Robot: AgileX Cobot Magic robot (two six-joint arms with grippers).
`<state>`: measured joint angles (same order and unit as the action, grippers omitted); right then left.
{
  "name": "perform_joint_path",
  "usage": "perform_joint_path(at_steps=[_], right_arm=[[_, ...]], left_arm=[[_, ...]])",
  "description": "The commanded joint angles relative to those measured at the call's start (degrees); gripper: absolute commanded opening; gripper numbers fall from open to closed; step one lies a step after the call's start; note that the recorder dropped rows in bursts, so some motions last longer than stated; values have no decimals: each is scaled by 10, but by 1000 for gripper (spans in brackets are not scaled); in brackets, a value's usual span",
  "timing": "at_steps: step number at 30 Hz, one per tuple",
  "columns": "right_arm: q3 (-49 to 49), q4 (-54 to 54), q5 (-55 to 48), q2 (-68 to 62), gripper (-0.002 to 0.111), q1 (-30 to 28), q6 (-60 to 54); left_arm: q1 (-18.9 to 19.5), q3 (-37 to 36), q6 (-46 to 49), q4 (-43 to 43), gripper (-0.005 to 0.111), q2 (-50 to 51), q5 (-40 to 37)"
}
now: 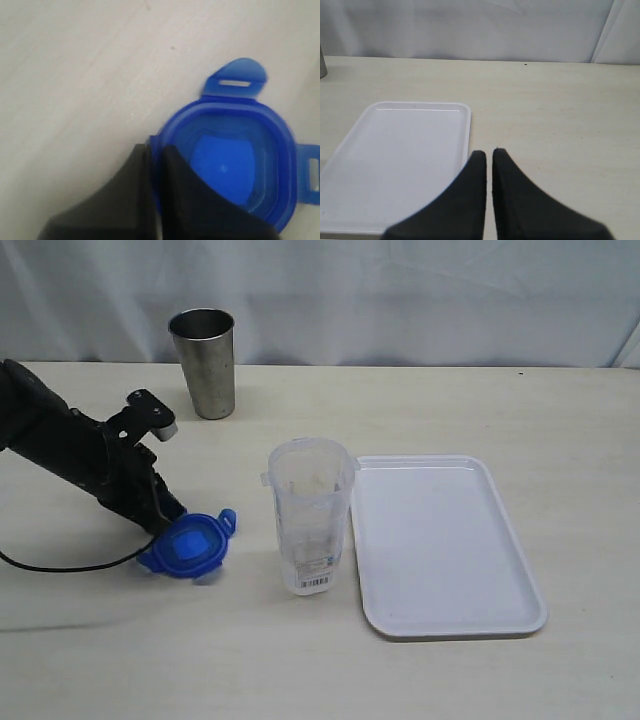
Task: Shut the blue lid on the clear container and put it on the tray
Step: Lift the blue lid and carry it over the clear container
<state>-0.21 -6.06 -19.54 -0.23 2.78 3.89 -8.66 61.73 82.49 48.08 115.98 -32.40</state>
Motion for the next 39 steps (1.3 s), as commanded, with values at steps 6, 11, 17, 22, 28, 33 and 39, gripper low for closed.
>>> perform_joint_path(at_steps=[6, 11, 17, 22, 28, 33, 39], right_arm=[[2, -4, 0, 2, 5, -1, 0], [2, -4, 0, 2, 5, -1, 0], [2, -4, 0, 2, 5, -1, 0], [2, -4, 0, 2, 5, -1, 0], [2, -4, 0, 2, 5, -1, 0], [2, -4, 0, 2, 5, -1, 0], [2, -4, 0, 2, 5, -1, 0]], left_arm=[[1, 2, -19, -23, 0, -30, 4], [1, 2, -33, -23, 0, -76, 15], [1, 2, -33, -24, 0, -155, 14], [-4, 4, -33, -20, 0, -219, 38], [-40, 4, -16, -20, 0, -273, 86], [-123, 4, 20, -21, 0, -287, 200], [-253, 4, 91, -64, 0, -287, 319]])
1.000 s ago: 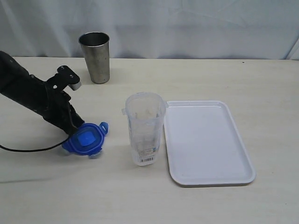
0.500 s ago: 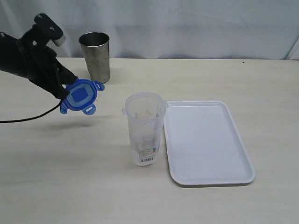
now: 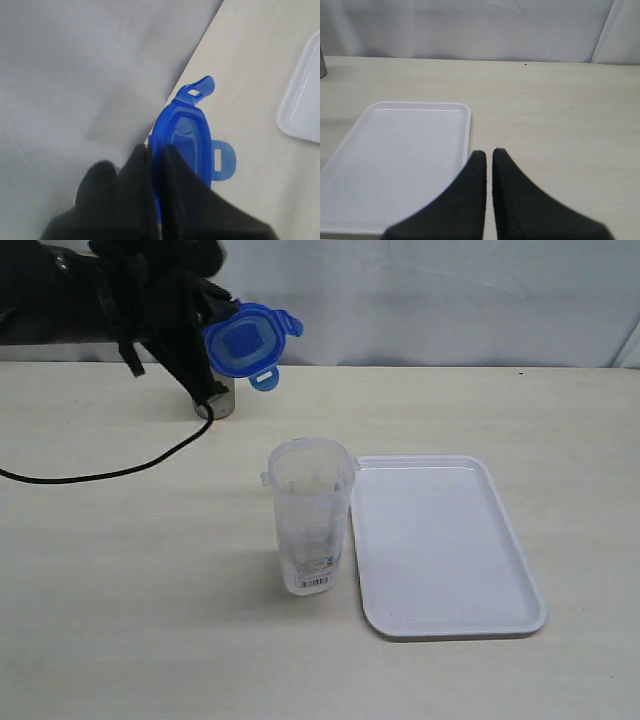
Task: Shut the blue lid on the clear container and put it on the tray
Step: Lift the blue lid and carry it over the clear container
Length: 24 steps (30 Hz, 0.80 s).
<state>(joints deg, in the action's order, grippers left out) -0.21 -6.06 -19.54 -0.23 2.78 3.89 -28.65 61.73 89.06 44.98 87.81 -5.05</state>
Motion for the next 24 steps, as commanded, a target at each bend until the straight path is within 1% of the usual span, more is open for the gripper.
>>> perform_joint_path(at_steps=[1, 2, 5, 7, 8, 9, 10, 11, 14, 18, 19, 21, 24], right_arm=[[2, -4, 0, 2, 5, -1, 0], [2, -4, 0, 2, 5, -1, 0], [2, -4, 0, 2, 5, -1, 0], [2, -4, 0, 2, 5, -1, 0], [2, -4, 0, 2, 5, -1, 0], [2, -4, 0, 2, 5, -1, 0], [2, -4, 0, 2, 5, -1, 0], [2, -4, 0, 2, 5, -1, 0], [2, -4, 0, 2, 5, -1, 0], [2, -4, 0, 2, 5, -1, 0], [2, -4, 0, 2, 5, -1, 0], [2, -4, 0, 2, 5, -1, 0], [2, -4, 0, 2, 5, -1, 0]], left_arm=[[-65, 4, 26, -55, 0, -5, 45], [-79, 4, 26, -75, 0, -5, 45], [-104, -1, 26, -92, 0, -5, 50], [-124, -23, 31, -94, 0, -9, 126], [-138, -47, 53, -93, 0, -11, 200], [-146, -58, 68, -83, 0, -11, 232], [-157, -75, 98, -72, 0, -11, 275], [-164, -85, 132, -57, 0, -11, 296], [-185, -110, 244, 10, 0, -11, 322], [-212, -114, 304, 107, 0, -12, 348], [-223, -114, 335, 138, 0, -12, 359], [-238, -114, 335, 169, 0, -12, 380], [-258, -114, 335, 175, 0, -12, 401]])
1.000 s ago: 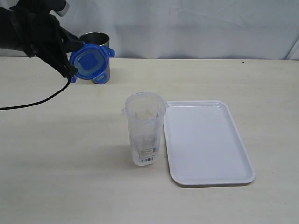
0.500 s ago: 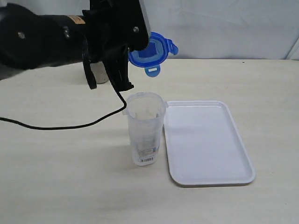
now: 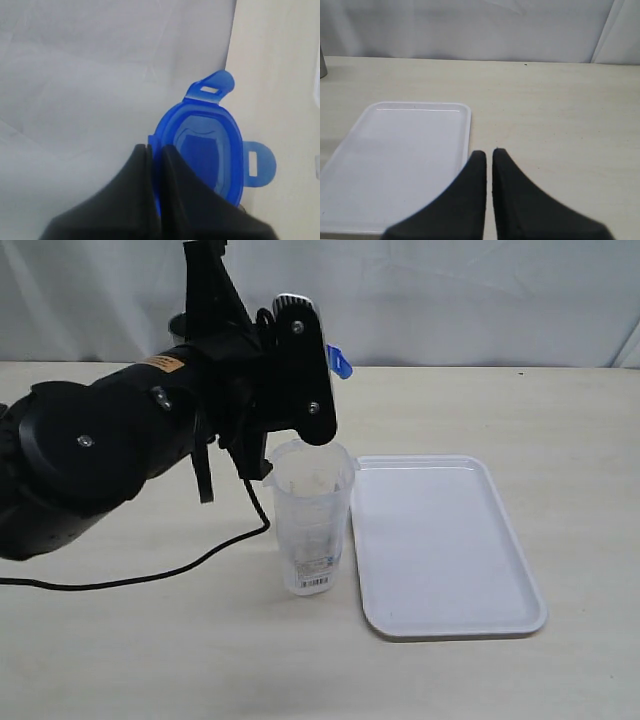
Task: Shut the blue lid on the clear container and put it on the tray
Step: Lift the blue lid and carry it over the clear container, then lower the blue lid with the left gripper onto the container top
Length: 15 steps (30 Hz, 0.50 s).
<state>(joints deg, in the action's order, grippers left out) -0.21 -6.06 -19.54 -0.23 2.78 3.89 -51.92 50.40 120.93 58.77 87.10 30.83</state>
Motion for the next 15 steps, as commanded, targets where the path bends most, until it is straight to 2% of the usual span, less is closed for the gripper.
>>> perform_joint_path(at_steps=[1, 9, 15], right_arm=[[2, -4, 0, 2, 5, -1, 0], [2, -4, 0, 2, 5, -1, 0], [2, -4, 0, 2, 5, -1, 0]], left_arm=[[-31, -1, 16, 38, 0, -5, 43], [-73, -14, 16, 64, 0, -5, 106], [-75, -62, 16, 63, 0, -5, 174]])
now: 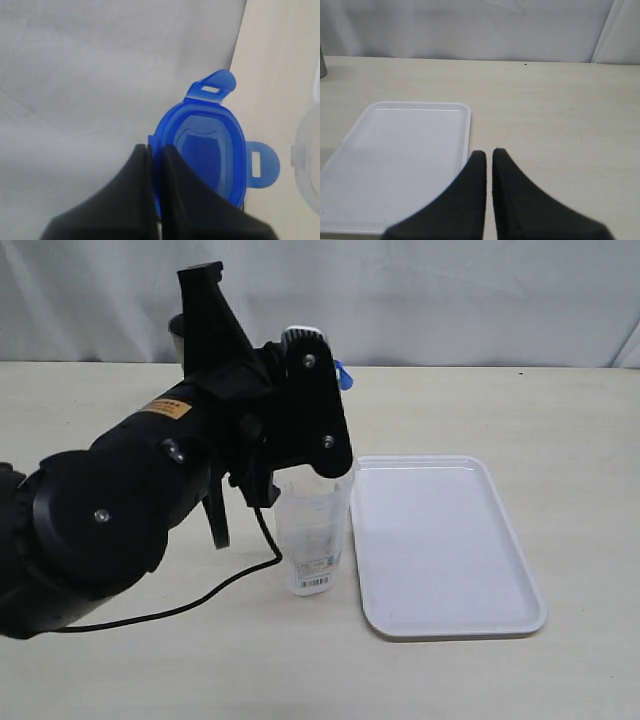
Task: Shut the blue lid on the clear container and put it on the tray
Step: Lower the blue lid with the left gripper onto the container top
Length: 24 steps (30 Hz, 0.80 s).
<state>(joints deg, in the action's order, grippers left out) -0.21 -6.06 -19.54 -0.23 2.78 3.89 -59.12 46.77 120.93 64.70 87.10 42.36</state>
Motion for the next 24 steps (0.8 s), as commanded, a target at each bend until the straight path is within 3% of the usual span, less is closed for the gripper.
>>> perform_joint_path(at_steps=[1, 4, 8, 24], right_arm=[[2, -4, 0, 2, 5, -1, 0], [2, -4, 0, 2, 5, -1, 0], [2, -4, 0, 2, 5, -1, 0], [2, -4, 0, 2, 5, -1, 0]], left_arm=[[-3, -30, 16, 3, 0, -5, 70], [-3, -32, 16, 0, 0, -5, 72], [-3, -32, 2, -3, 0, -5, 1], [-1, -32, -60, -80, 0, 11, -24]])
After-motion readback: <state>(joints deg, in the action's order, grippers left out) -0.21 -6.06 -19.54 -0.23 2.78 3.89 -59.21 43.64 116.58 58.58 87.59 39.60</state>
